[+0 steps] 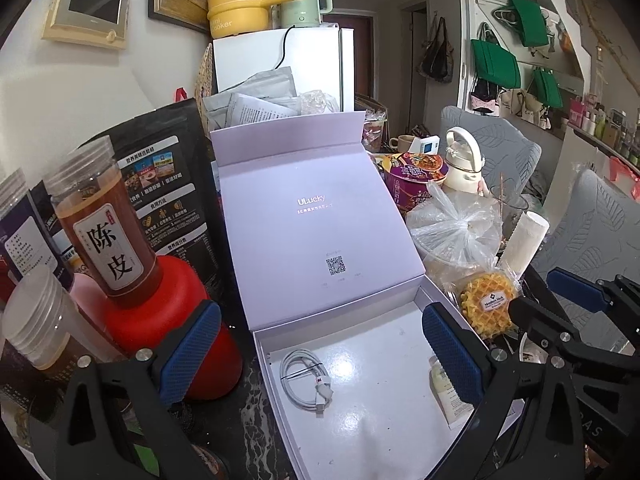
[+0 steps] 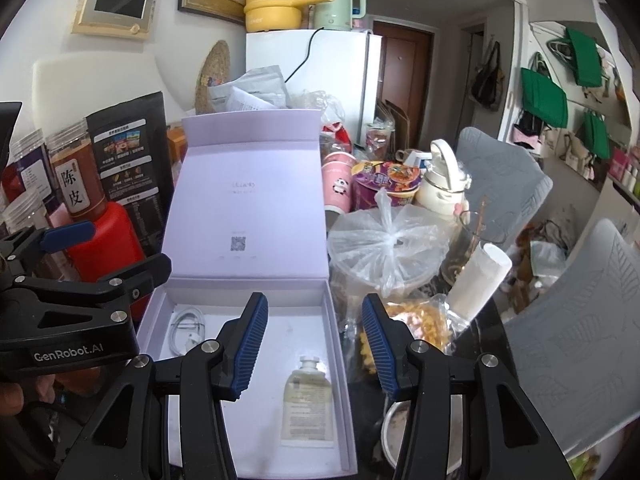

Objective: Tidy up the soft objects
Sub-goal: 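Withdraw both open tools from the box back toward the table items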

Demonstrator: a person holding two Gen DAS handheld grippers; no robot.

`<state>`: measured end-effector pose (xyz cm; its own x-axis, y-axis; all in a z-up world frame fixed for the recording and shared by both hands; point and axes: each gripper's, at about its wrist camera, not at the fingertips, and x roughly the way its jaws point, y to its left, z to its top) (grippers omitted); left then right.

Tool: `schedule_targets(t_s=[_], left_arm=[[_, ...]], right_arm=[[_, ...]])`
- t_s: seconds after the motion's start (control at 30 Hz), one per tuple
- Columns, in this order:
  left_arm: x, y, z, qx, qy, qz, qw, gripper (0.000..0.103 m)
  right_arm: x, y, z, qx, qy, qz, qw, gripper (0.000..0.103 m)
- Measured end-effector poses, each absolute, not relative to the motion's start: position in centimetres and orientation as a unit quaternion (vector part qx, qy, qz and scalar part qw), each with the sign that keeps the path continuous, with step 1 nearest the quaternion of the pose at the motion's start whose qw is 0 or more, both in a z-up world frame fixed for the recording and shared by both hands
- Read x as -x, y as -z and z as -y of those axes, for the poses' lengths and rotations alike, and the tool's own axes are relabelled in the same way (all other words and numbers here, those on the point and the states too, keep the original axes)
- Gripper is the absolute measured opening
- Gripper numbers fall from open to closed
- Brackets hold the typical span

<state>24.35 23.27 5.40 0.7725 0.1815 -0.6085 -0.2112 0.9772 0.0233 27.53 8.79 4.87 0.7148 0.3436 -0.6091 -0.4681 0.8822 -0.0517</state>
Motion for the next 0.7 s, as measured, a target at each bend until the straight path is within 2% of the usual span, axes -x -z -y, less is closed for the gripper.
schedule_targets(t_s=[0.7], left_arm=[[-17.5,-6.8,-18.9,0.019,-0.077,-0.307,0.948,0.103]], right_arm=[[-21.6,-6.1,-4.5,0.088,-0.21,-0.298,0.927,0.049]])
